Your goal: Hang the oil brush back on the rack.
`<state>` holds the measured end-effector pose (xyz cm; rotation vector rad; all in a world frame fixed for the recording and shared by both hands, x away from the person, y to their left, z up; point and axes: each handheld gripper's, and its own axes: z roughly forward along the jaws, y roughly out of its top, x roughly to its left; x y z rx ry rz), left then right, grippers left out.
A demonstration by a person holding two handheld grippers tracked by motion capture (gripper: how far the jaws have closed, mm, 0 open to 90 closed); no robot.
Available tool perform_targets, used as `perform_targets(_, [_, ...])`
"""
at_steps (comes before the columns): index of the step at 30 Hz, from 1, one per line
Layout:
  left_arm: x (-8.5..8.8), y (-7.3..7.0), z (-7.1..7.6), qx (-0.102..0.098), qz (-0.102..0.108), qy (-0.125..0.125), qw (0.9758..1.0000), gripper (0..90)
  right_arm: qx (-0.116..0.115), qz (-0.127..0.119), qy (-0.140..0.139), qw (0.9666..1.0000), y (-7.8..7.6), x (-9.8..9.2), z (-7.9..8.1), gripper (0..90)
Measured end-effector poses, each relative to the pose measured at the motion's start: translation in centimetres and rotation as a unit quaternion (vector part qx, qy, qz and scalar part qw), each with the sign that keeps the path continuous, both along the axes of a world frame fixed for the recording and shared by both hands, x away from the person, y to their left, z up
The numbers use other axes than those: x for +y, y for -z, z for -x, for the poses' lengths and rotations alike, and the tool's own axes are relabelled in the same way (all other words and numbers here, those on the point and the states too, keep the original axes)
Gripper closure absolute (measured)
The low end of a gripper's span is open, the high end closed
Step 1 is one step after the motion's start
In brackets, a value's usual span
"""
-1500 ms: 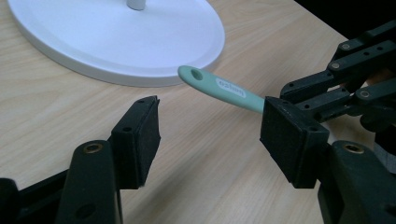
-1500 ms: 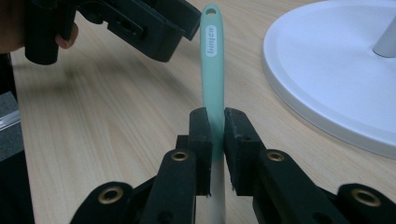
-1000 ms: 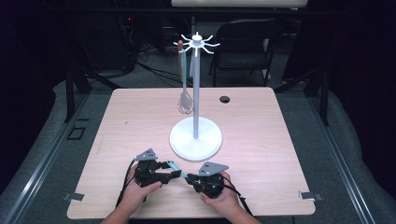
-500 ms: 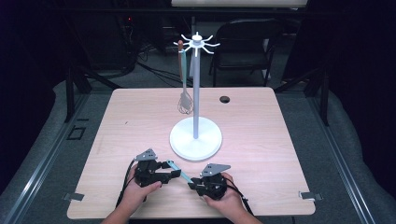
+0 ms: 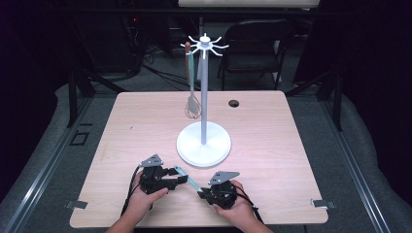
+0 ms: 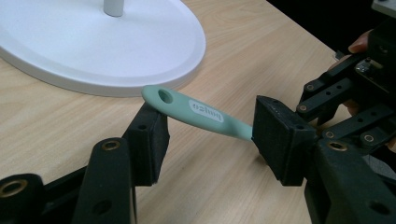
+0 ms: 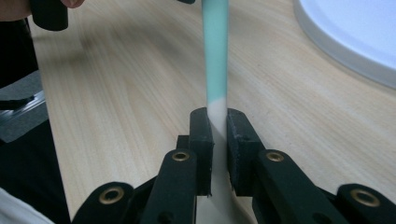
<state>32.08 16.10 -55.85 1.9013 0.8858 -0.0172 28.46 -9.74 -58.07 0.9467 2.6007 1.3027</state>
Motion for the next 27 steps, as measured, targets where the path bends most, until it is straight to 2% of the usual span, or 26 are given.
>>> perform_targets(11, [-1.2, -0.7, 0.3, 0.0, 0.02, 0.006, 0.9998, 49.6, -0.035, -0.027, 0.028, 0.9986, -0.9, 0.1, 0.1, 82.2])
perform_targets(13, [-1.6, -0.9, 0.4, 0.0, 0.018, 0.011, 0.9998, 52.5, -0.039, -0.034, 0.034, 0.9981, -1.0, 0.2, 0.1, 82.2])
perform_targets(21, [-2.9, -1.0, 0.4, 0.001, 0.014, 0.023, 0.9996, 59.5, -0.045, -0.05, 0.053, 0.9963, -1.4, 0.2, -0.2, 82.2])
perform_targets(27, [-3.6, -1.1, 0.3, 0.005, 0.022, 0.017, 0.9996, 62.9, -0.049, -0.058, 0.064, 0.995, -1.6, 0.0, -0.3, 82.2])
